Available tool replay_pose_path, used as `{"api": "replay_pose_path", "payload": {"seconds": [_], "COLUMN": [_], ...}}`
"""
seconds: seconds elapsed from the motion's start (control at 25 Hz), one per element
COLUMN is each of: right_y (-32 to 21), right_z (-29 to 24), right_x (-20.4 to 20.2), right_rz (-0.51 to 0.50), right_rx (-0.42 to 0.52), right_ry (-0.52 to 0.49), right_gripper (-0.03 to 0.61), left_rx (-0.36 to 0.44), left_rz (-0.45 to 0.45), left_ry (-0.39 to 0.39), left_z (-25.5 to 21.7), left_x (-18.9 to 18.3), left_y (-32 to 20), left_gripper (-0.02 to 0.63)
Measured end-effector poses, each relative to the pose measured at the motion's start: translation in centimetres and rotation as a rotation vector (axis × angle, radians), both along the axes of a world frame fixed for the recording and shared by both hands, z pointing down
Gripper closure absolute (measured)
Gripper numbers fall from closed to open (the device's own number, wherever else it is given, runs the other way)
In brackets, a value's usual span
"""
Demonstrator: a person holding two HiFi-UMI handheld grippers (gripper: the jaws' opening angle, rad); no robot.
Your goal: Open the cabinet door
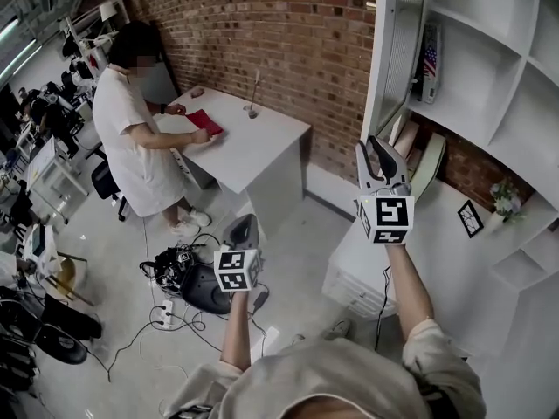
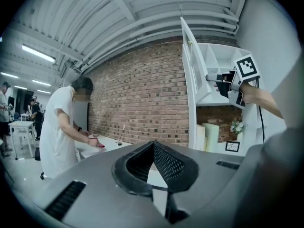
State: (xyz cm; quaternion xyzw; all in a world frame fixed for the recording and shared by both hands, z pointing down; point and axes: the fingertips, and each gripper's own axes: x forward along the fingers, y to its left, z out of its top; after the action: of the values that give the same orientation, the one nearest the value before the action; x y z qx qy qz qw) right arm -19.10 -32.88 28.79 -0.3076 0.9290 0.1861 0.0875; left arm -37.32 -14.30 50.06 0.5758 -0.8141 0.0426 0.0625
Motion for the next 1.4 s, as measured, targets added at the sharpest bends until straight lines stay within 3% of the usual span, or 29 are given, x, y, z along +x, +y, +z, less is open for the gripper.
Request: {"api": "replay_pose_path", "payload": {"seconds": [0.44, 0.6, 0.88, 1.4], "right_y": [0.6, 0.4, -2.1, -9.7], "right_z": [-0.3, -0.8, 1.1, 6.9], "right_x": [0.6, 2.2, 5.9, 17.5], "right_rz": [-0.071, -0.054, 0.045, 0.271], "right_rx": [0.022, 0.051, 0.024, -0.072], "right_ry": [-0.012, -0.037, -0.003, 0.047], "right_gripper": [0.469, 0.489, 0.533, 0.565], "left_rx": [0.002, 0.003, 0.008, -0.008], "left_rz": [0.05, 0.065, 0.153, 0.389], "left_ry": [0.01, 0.005, 0.007, 0.003], "left_z": [0.2, -0.1, -0.1, 0.5], "left_x": [2.0, 2.2, 4.8, 14.1], "left_y": [-2.7, -3.7, -7.5, -19.4], "left_gripper": [0.588, 0.588, 0.588, 0.588]}}
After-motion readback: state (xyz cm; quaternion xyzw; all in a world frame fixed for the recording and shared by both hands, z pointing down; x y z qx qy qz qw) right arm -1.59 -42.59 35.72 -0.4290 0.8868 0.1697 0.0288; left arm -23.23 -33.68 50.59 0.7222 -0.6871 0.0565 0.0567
